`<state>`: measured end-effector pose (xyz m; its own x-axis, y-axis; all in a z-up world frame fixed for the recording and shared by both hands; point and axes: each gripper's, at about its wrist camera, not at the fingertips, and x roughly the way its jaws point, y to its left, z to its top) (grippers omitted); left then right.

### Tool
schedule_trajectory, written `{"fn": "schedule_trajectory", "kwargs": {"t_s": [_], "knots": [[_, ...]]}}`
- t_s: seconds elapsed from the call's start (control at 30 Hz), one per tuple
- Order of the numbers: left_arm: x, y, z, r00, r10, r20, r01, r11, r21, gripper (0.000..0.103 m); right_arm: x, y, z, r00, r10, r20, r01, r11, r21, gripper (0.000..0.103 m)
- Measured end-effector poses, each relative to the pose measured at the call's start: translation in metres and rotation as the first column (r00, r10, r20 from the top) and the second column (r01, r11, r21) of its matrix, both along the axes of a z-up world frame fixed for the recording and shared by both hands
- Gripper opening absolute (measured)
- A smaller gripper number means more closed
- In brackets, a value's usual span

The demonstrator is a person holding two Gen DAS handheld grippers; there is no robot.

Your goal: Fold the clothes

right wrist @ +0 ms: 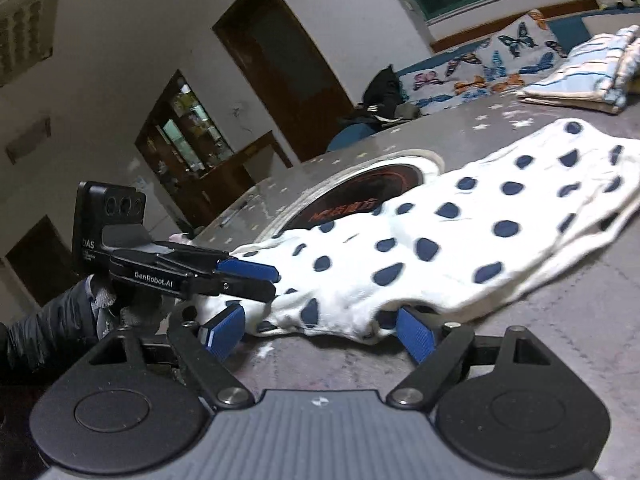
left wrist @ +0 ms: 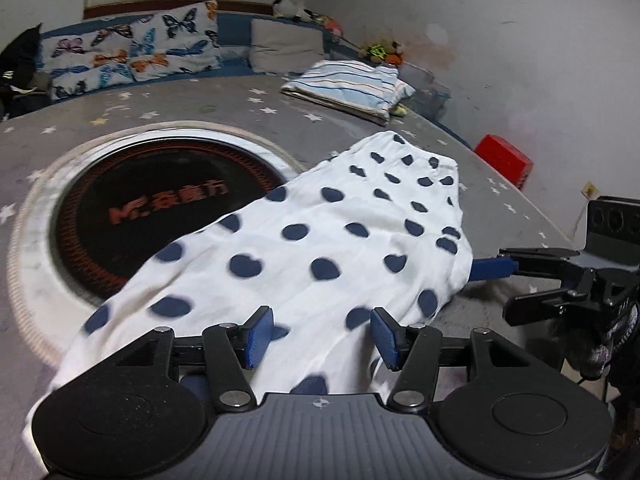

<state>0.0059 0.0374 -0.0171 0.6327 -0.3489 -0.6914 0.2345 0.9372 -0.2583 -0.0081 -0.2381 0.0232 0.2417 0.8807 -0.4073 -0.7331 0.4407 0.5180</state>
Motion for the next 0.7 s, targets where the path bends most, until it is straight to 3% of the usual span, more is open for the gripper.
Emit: {"fn": "schedule_trajectory", "kwargs": {"t_s": [0.2,0.33,0.43,0.6,0.7], "knots": [[-0.018,0.013,0.002,0.999,0.037,0.021,-0.038,0.999,0.031,0.061,-0.004,0.012,0.005,0.998,0.05,0.036,-0.049,0.999,-0.024,0.084],[-0.026,0.015,0.006,0.998,0.036,0.054,-0.039,0.998,0.055,0.062,0.011,0.012,0.002,1.0,-0.005,0.011,0.005,1.0,-0.016,0.084],[-0.03,0.015,0.008,0.997,0.038,0.071,-0.044,0.995,0.091,0.062,0.013,0.024,-0.01,0.997,0.067,-0.051,-0.068,0.997,-0.031,0.085],[-0.04,0.017,0.009,0.995,0.034,0.091,-0.048,0.988,0.149,0.063,0.005,0.023,-0.006,0.981,0.184,-0.055,-0.184,0.983,0.007,0.087],[-0.042,0.018,0.008,0.995,0.03,0.098,-0.047,0.984,0.172,0.065,0.009,0.024,-0.004,0.978,0.198,-0.068,-0.197,0.98,0.027,0.087]]}}
